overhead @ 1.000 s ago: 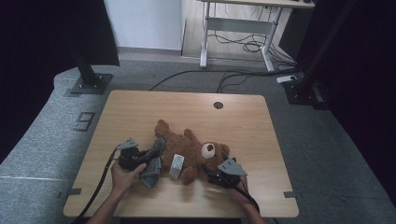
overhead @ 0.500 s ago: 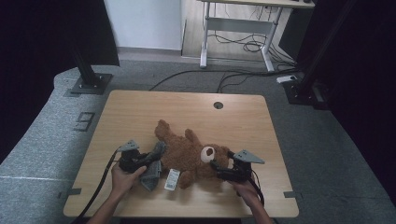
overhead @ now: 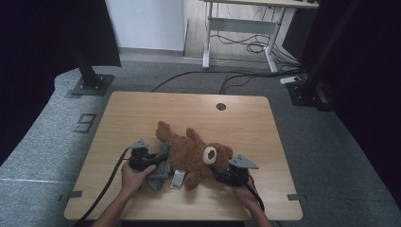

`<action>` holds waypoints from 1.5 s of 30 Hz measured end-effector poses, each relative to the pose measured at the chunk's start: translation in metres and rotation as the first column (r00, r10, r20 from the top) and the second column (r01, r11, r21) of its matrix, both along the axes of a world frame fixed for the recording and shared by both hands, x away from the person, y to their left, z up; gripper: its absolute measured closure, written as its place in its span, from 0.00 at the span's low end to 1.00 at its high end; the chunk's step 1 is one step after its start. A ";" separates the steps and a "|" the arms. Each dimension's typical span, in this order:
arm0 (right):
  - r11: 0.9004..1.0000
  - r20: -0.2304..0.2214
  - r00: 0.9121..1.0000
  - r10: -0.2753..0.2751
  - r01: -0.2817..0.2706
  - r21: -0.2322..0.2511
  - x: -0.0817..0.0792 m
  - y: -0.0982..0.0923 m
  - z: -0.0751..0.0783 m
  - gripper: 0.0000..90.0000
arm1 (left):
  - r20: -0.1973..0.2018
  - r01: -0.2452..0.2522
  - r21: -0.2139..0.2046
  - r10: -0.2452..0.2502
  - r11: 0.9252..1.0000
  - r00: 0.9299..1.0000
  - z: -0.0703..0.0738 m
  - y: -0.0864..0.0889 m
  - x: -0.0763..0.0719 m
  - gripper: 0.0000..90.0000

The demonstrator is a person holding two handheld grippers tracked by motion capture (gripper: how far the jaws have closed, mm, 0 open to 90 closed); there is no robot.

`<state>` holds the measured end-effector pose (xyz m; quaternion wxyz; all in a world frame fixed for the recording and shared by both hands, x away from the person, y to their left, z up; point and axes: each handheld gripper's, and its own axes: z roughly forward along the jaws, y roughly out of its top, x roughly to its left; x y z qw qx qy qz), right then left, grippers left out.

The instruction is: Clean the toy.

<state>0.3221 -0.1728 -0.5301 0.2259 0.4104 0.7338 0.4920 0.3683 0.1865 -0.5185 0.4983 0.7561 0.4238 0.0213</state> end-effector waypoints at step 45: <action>1.000 0.048 0.999 0.017 -0.017 -0.018 0.009 -0.008 -0.002 0.35 | 0.053 -0.089 0.037 0.087 0.995 0.995 0.044 -0.011 0.074 0.84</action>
